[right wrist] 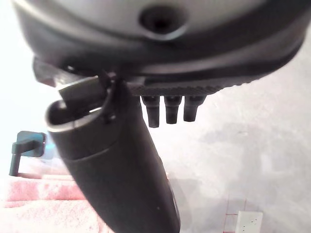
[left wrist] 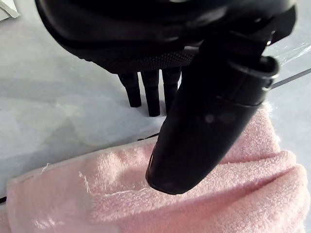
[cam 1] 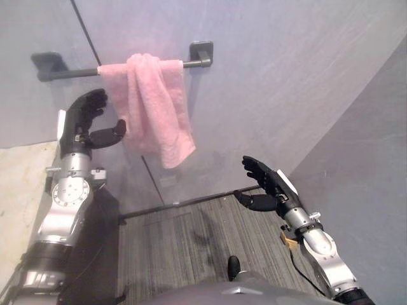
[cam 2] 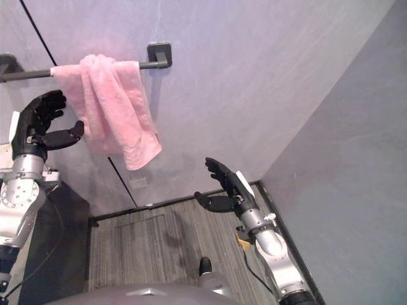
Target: Organize the bathroom.
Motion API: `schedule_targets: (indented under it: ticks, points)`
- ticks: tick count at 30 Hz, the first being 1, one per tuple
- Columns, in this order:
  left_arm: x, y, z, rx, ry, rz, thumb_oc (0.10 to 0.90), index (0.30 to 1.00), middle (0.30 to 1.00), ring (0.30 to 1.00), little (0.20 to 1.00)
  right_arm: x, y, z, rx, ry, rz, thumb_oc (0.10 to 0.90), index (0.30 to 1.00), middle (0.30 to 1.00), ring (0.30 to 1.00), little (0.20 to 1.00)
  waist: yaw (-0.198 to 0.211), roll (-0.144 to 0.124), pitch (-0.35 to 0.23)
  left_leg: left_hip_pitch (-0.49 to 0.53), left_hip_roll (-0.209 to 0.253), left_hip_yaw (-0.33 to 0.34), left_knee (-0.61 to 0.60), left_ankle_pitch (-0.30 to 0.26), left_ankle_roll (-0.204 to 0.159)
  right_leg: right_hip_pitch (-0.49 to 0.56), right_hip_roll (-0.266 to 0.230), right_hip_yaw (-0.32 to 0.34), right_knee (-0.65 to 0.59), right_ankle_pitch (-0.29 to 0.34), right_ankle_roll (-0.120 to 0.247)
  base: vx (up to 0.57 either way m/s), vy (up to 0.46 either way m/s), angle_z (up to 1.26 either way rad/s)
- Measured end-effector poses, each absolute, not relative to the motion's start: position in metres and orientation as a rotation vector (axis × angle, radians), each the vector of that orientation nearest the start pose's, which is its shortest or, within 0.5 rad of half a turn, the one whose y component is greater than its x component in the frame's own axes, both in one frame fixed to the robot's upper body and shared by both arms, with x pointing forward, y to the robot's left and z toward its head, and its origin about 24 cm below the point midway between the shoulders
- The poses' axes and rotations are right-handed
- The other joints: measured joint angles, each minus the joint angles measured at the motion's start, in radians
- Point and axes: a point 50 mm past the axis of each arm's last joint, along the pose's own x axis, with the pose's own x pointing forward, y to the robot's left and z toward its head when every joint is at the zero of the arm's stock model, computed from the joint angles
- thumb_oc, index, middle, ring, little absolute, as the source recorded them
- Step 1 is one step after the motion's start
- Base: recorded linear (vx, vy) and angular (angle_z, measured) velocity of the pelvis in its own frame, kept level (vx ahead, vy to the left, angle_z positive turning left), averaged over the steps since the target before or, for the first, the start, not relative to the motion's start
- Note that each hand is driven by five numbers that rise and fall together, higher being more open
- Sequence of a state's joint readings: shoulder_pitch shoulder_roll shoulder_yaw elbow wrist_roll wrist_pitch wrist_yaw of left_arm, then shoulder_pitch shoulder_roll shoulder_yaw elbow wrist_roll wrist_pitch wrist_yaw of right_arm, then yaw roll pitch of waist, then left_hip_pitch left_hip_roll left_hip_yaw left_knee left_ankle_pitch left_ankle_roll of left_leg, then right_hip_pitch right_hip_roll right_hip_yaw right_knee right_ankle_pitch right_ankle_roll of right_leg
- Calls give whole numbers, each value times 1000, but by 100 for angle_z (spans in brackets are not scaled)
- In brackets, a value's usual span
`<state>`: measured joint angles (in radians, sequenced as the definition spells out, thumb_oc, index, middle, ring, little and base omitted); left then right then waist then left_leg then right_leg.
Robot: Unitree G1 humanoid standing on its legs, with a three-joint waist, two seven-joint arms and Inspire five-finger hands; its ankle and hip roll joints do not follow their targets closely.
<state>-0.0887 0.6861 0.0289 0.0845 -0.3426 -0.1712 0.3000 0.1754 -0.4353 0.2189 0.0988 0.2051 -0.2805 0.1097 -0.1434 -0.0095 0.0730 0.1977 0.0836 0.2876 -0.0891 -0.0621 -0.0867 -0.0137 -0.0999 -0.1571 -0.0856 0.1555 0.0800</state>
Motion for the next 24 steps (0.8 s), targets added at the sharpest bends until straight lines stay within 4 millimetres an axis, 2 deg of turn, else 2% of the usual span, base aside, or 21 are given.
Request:
schedule_targets:
  ticks: [8,17,18,20,21,23,24]
  points:
    - [264,289,121,295,-257,350,800,900,900,900,900,205,-190,7,-194,68,288,800,900,900,900,900,-1,-1,-4,0,-1,5,-1,-1,1,-2,-1,2,-3,0,2,2,-1,0]
    - [265,289,124,257,-250,280,800,900,900,900,900,204,-190,6,-194,72,288,800,900,900,900,900,1,-3,-6,0,-3,5,-1,-1,2,-2,-2,4,-2,2,4,0,0,0]
    - [265,291,124,247,-246,274,748,822,822,822,822,204,-190,6,-194,73,290,800,900,900,900,900,1,-4,-6,0,-3,5,-1,-1,2,-2,-2,4,-2,2,5,0,0,0]
    - [265,294,126,258,-239,266,612,618,618,618,618,204,-190,5,-194,75,295,800,900,900,900,900,1,-4,-6,0,-3,6,-1,-2,2,-2,-2,6,-2,2,5,0,0,0]
    - [267,298,127,271,-233,269,562,542,542,542,542,204,-190,5,-193,76,296,800,900,900,900,900,1,-4,-6,1,-3,7,-1,-2,2,-2,-2,7,-2,2,6,0,0,0]
    - [272,306,130,283,-227,289,535,502,502,502,502,204,-190,5,-193,76,300,800,900,900,900,900,0,-5,-7,0,-3,7,-1,-2,2,-3,-2,6,-3,-3,12,2,2,-2]
    - [275,311,132,292,-224,307,477,415,415,415,415,204,-190,5,-193,76,300,800,900,900,900,900,-2,-5,-7,0,-3,10,-1,-2,2,-3,-3,6,-3,-8,17,1,4,-4]
